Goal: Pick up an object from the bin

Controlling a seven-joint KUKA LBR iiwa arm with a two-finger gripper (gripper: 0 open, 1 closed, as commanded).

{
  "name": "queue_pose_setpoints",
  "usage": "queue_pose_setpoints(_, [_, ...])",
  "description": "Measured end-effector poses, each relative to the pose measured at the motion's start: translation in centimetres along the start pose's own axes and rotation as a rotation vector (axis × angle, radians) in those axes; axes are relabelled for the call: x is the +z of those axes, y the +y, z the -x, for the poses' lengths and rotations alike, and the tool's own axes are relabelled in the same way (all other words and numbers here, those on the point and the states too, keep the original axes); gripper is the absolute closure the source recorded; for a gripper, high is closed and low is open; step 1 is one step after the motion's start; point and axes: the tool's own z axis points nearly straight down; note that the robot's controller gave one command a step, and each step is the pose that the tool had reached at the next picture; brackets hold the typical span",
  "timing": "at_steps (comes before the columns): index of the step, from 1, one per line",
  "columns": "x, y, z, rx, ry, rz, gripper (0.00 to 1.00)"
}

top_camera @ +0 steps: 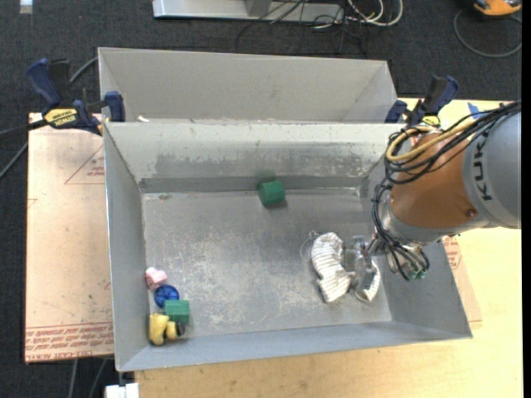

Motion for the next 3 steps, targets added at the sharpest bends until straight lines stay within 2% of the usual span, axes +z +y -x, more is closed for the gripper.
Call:
queue_pose_setpoints(1, [-10.8, -0.6, -0.7, -0.008, 0.003, 0.001, 1.00])
queue_pose_setpoints(2, [-12.7, -3.4, 0.0, -0.050, -0.001, -0.001, 1.00])
queue_pose_setpoints(3, [-25.0, -0.9, -1.7, -0.058, -0.001, 0.001, 1.00])
